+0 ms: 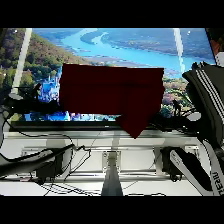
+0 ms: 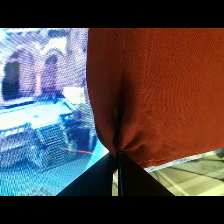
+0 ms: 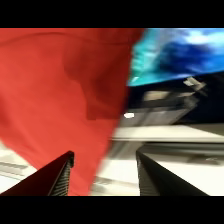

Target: Fold the clothes and pants, and hang the long-sleeved shirts on hangers.

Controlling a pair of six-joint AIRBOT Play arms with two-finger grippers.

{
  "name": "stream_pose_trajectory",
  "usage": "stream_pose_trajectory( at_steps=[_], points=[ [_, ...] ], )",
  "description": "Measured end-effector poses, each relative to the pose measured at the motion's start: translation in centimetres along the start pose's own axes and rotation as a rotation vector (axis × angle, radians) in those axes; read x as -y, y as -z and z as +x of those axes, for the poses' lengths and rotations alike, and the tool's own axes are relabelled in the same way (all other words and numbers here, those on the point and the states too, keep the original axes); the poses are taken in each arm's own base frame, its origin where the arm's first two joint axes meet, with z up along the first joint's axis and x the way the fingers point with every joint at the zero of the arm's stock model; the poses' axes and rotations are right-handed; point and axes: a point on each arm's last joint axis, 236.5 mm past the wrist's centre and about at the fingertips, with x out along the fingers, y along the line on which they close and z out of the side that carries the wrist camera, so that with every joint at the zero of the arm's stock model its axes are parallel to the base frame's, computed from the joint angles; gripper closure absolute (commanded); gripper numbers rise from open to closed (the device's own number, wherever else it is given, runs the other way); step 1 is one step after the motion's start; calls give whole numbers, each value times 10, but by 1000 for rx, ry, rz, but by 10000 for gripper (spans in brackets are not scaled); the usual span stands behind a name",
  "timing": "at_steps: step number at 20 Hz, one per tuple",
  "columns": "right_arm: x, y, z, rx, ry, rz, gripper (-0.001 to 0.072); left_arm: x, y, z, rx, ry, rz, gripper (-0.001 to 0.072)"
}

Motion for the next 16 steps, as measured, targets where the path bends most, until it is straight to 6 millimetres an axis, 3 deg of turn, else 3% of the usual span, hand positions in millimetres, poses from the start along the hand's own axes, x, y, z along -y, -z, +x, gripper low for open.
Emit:
stream_pose_trajectory(
  at_steps=[2,3,6,9,12,16],
  points=[
    [-2,-1,11,-4,-13,17,617,0,-1,0,3,2,-1,691],
    [-1,-4,16,4,-7,16,699,1,-2,0,5,5,-3,691],
    [-6,-18,18,35,-6,-16,699,3,-18,-5,56,3,2,692],
    [-17,-42,6,75,9,-116,699,9,-44,-24,119,-26,78,693],
    [-57,-75,-19,146,-63,-175,700,41,-77,-54,212,-6,169,695],
    [-109,-139,-60,337,-141,-213,699,80,-136,-88,393,-39,270,696]
  ],
)
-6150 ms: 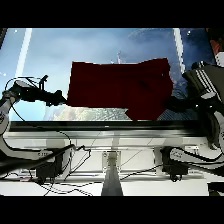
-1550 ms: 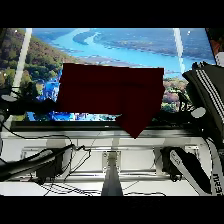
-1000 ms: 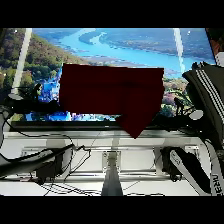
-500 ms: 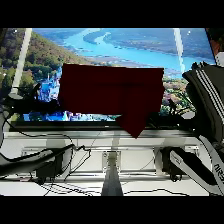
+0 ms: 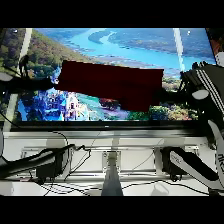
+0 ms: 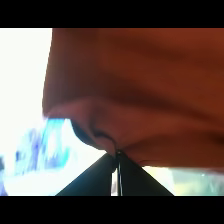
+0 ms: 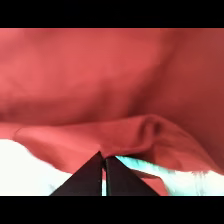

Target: Fold the clothes and pants, and hang the long-sleeved shirts on hangers.

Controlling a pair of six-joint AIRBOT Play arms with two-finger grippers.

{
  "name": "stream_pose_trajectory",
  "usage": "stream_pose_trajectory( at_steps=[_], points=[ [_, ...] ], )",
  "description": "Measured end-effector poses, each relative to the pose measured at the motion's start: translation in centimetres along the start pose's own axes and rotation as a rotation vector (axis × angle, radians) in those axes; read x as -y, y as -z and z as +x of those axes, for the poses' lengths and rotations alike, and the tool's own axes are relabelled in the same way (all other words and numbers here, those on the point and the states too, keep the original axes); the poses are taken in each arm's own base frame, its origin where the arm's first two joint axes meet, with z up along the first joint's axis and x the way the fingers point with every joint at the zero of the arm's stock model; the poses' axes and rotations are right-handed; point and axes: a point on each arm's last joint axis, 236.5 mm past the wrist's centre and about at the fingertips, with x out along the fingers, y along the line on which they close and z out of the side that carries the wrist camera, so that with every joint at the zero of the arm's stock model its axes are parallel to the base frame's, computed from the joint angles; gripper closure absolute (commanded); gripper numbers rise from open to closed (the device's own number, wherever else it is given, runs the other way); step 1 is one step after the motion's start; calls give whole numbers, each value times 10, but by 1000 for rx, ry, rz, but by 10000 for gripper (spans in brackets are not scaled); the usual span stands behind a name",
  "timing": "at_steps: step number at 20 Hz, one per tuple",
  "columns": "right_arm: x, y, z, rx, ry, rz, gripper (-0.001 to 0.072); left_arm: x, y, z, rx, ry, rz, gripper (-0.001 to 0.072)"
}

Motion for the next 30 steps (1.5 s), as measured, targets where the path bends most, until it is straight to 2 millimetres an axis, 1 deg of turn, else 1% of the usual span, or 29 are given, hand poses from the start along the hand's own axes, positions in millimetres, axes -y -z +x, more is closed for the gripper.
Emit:
stream_pose_trajectory(
  at_steps=[1,3,5,7,8,9,10,11,13,14,16,18,21,24,26,27,28,29,30],
  points=[
    [-8,-19,0,42,-9,-5,700,4,-20,2,54,-16,7,696],
    [-18,-54,6,121,-10,-5,699,8,-53,10,149,-50,8,696],
    [-21,-87,17,189,-1,23,699,8,-83,24,235,-80,-13,696],
    [-19,-120,28,255,8,75,698,7,-107,41,295,-101,-23,693],
    [-17,-134,33,282,12,94,625,7,-116,50,317,-107,-33,685],
    [-14,-149,39,314,18,112,356,6,-125,58,341,-116,-34,408],
    [-11,-161,44,337,24,123,79,5,-134,66,372,-127,-40,12],
    [-8,-172,48,362,31,132,18,5,-141,72,395,-136,-40,5],
    [-4,-185,52,393,43,136,20,5,-148,79,422,-146,-38,5],
    [-1,-188,54,398,54,125,21,4,-150,81,426,-149,-39,6],
    [5,-190,56,398,87,81,23,-7,-148,82,414,-156,-56,8],
    [10,-187,59,378,116,39,23,-24,-138,80,366,-153,-88,11],
    [14,-182,61,350,141,0,24,-54,-118,73,280,-146,-152,25],
    [16,-179,63,332,150,-17,25,-72,-93,73,185,-123,-213,25],
    [16,-175,64,313,151,-20,25,-73,-80,82,135,-101,-238,26],
    [16,-173,65,306,151,-22,25,-71,-74,89,115,-83,-255,45],
    [16,-171,66,296,151,-22,25,-67,-72,95,106,-67,-270,122],
    [16,-169,66,287,150,-22,25,-64,-71,101,102,-55,-280,141],
    [16,-167,67,280,149,-21,25,-59,-69,109,97,-39,-289,142]
  ],
)
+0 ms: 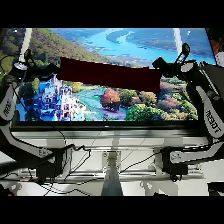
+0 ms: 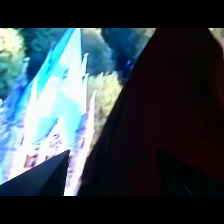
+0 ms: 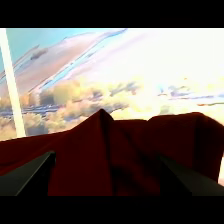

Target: Fold the clothes and pants, and hang the long-sleeved shirts on hangers.

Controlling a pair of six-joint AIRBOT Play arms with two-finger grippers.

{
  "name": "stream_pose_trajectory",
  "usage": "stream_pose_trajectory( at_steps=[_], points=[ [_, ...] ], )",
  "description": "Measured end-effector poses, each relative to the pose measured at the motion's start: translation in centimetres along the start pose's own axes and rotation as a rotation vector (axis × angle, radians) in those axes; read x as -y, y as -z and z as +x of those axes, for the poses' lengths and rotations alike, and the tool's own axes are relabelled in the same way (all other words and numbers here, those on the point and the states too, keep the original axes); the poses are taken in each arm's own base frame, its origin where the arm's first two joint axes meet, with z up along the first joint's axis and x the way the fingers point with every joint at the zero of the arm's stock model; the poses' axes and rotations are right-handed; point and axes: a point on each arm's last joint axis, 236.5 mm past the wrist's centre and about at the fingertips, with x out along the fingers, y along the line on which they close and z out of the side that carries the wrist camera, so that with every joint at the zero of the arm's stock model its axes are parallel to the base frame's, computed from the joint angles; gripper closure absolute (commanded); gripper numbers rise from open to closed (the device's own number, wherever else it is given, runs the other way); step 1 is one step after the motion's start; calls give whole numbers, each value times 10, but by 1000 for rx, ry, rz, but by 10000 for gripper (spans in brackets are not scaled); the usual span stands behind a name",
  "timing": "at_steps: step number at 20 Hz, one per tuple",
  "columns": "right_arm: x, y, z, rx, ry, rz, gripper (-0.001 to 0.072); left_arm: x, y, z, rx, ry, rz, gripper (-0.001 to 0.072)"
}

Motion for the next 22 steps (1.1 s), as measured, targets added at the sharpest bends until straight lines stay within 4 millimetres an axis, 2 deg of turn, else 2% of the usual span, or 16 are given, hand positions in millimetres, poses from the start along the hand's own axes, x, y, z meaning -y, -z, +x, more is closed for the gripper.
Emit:
stream_pose_trajectory(
  at_steps=[1,2,3,4,5,7,8,9,10,11,12,14,17,20,22],
  points=[
    [0,2,0,-9,-1,-2,25,5,6,6,-15,11,12,143],
    [-1,4,0,-17,-2,-2,25,11,11,12,-28,20,25,190],
    [-1,6,0,-24,-4,-6,26,15,15,17,-35,23,46,364],
    [-3,7,0,-27,-6,-16,26,21,21,23,-50,30,73,642],
    [-5,10,1,-38,-10,-36,27,27,27,26,-69,39,100,691],
    [-14,18,3,-54,-23,-88,31,38,26,26,-69,49,173,693],
    [-20,23,4,-63,-31,-114,84,44,24,22,-68,50,214,693],
    [-28,29,6,-74,-42,-142,220,53,21,15,-73,61,252,692],
    [-37,36,7,-86,-54,-167,379,64,10,3,-47,66,294,692],
    [-48,43,9,-97,-68,-194,592,75,5,-12,-42,74,337,692],
    [-60,49,10,-104,-84,-220,698,85,6,-27,-56,80,382,692],
    [-89,62,13,-109,-121,-275,699,110,5,-64,-52,107,455,692],
    [-146,93,15,-127,-200,-370,699,143,13,-123,-54,141,550,691],
    [-211,141,16,-177,-294,-445,699,168,28,-175,-55,167,626,691],
    [-257,186,13,-228,-366,-494,699,179,38,-202,-53,180,666,692]
  ],
)
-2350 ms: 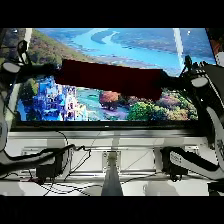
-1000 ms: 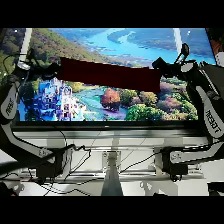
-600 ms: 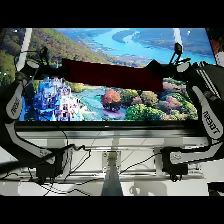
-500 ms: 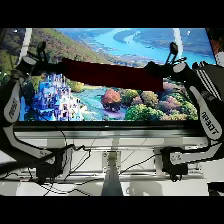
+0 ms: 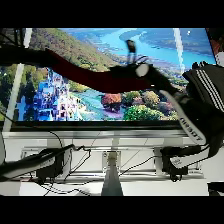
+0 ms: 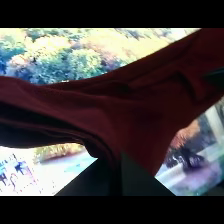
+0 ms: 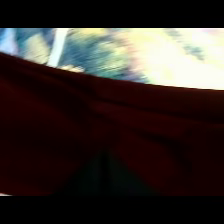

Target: Fold the clothes and pants, and hang the long-sleeved shirts on hangers.

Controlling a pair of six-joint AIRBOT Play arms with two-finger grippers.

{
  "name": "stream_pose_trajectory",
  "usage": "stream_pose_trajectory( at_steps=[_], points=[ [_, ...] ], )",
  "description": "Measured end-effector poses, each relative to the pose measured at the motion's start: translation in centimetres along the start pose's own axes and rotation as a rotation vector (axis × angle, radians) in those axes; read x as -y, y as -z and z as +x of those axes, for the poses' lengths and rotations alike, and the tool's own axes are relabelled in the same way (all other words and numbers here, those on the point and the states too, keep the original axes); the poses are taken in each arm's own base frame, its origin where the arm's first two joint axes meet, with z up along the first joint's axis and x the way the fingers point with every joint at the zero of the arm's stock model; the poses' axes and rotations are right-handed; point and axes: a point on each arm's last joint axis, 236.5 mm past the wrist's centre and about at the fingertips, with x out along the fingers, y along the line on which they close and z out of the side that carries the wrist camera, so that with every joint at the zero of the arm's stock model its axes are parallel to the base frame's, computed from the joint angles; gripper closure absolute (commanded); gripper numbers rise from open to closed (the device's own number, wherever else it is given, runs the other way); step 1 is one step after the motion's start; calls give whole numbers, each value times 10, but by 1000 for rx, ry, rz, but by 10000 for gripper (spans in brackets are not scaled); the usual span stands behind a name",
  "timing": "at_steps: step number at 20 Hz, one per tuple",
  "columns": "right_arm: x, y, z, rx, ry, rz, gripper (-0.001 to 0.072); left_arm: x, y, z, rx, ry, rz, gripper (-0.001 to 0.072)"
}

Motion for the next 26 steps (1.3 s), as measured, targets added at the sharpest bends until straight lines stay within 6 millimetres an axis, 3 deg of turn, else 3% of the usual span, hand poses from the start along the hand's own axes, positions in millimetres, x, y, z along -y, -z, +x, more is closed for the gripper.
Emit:
stream_pose_trajectory(
  at_steps=[3,6,8,10,12,14,17,19,20,21,22,23,24,26],
  points=[
    [-88,37,31,-76,-115,-83,699,20,0,-25,14,3,36,691],
    [-153,75,45,-138,-199,-150,699,31,1,-38,24,5,12,691],
    [-170,90,48,-164,-214,-196,699,36,1,-42,26,11,7,691],
    [-162,87,46,-172,-187,-248,698,43,0,-40,25,29,3,691],
    [-131,63,38,-160,-124,-285,699,58,-5,-32,34,75,6,691],
    [-79,32,23,-148,-30,-299,698,78,-16,-16,56,138,8,691],
    [21,-25,-20,-115,133,-237,698,125,-35,26,93,265,5,691],
    [92,-50,-59,-103,235,-154,698,163,-44,64,113,346,-12,688],
    [128,-56,-80,-107,283,-102,698,184,-47,87,121,377,-24,580],
    [159,-57,-99,-118,322,-52,683,201,-47,108,128,395,-36,227],
    [190,-57,-120,-124,360,5,499,217,-45,132,135,404,-49,20],
    [217,-53,-139,-136,392,58,213,230,-41,153,137,405,-58,7],
    [240,-47,-156,-152,418,106,145,238,-38,169,141,402,-66,7],
    [277,-32,-181,-179,446,205,144,248,-31,194,143,389,-77,8]
  ],
)
